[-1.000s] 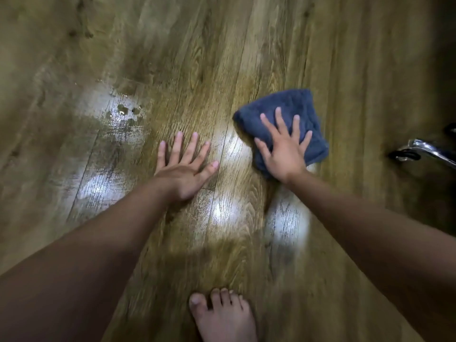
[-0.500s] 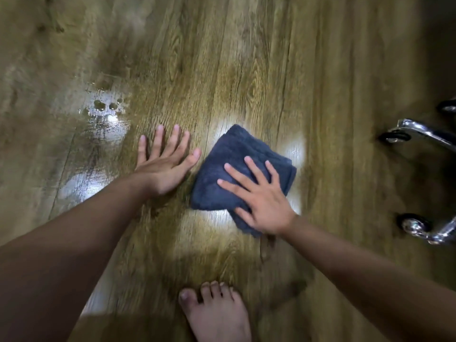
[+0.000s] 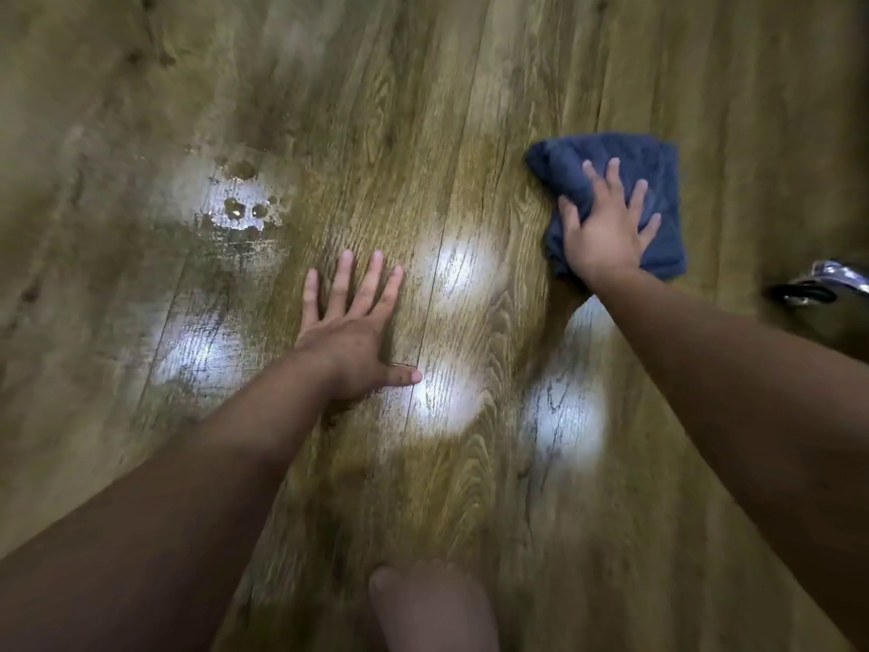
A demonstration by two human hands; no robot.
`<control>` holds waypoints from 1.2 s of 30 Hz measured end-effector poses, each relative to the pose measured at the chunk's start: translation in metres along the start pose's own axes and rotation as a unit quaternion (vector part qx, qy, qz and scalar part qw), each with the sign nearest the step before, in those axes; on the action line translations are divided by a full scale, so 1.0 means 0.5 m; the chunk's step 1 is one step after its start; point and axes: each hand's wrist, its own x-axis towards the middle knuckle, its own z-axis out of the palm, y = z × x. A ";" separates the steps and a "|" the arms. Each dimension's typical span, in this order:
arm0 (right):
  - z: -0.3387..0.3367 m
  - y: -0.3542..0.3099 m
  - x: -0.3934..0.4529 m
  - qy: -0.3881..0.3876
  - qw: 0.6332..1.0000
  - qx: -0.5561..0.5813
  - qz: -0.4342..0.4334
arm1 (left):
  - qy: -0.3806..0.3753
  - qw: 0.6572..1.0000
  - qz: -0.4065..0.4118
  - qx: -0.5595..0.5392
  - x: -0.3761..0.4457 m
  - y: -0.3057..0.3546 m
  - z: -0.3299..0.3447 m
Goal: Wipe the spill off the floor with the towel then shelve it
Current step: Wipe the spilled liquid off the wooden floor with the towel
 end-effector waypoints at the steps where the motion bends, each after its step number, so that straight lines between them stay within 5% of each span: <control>1: 0.002 -0.003 -0.009 0.003 1.000 0.001 -0.005 | 0.004 1.000 -0.002 0.003 0.000 0.000 0.001; 5: 0.011 -0.015 -0.057 -0.005 0.999 -0.008 -0.034 | -0.006 1.000 0.011 0.007 -0.005 -0.002 -0.004; 9: 0.036 -0.034 -0.153 -0.012 0.994 -0.035 -0.105 | 0.023 0.980 0.048 -0.190 -0.012 -0.024 -0.027; 12: 0.056 -0.044 -0.231 -0.009 0.987 -0.047 -0.156 | 0.244 0.919 0.009 -0.309 -0.042 -0.073 -0.014; 14: 0.069 -0.052 -0.281 -0.020 0.979 -0.063 -0.192 | 0.413 0.867 -0.044 -0.277 -0.079 -0.127 0.014; 16: 0.085 -0.070 -0.334 -0.027 0.968 -0.082 -0.235 | 0.486 0.834 -0.149 -0.214 -0.122 -0.205 0.043; 20: 0.121 -0.134 -0.440 -0.043 0.926 -0.134 -0.350 | 0.483 0.778 -0.366 -0.166 -0.192 -0.340 0.092; 26: 0.189 -0.293 -0.523 -0.067 0.841 -0.172 -0.508 | 0.491 0.784 -0.358 -0.125 -0.200 -0.377 0.129; 36: 0.243 -0.543 -0.448 -0.044 0.869 -0.148 -0.470 | 0.512 0.771 -0.355 -0.130 -0.196 -0.382 0.130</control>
